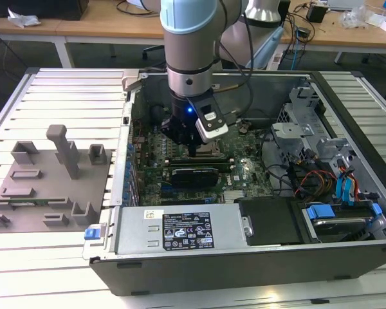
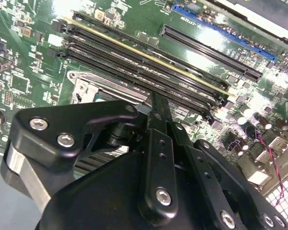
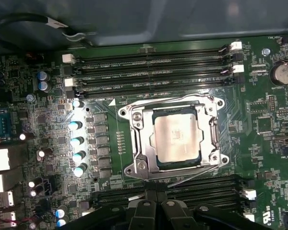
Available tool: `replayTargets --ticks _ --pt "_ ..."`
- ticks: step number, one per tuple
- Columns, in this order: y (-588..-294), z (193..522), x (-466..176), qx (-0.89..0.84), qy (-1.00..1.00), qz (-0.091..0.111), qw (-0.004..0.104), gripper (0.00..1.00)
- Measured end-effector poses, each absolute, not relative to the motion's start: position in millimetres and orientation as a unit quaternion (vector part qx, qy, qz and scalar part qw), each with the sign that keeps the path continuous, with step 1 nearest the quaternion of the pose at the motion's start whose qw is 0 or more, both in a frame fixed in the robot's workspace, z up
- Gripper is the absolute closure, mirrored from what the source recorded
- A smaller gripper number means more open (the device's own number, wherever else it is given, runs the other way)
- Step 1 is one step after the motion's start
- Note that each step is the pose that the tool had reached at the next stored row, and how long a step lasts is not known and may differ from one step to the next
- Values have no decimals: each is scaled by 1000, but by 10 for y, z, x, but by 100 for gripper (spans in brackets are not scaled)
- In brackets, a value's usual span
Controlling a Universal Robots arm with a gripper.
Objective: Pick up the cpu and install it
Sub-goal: 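Install the second cpu locking lever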
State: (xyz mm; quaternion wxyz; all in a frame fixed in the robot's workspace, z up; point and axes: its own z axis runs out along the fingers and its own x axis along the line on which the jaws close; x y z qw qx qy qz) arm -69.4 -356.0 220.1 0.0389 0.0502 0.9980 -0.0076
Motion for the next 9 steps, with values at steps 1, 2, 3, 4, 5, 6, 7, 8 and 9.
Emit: replayTargets --ticks 1,2,3,4,5,6,7,8,9 --pt "-3560 2198 -699 50 998 -7 39 89" --pt "-3561 2196 -701 50 998 -7 39 89" --pt "-3561 2193 -706 50 998 -6 39 89" --pt "-3561 2190 -713 50 998 -4 39 89" --pt "-3561 2185 -726 50 998 -2 40 89" --pt "-3561 2179 -737 49 998 -1 40 89" --pt "-3562 2173 -747 47 998 1 41 89" --pt "-3566 2170 -750 45 998 2 41 89" --pt "-3572 2165 -752 42 998 3 41 89"
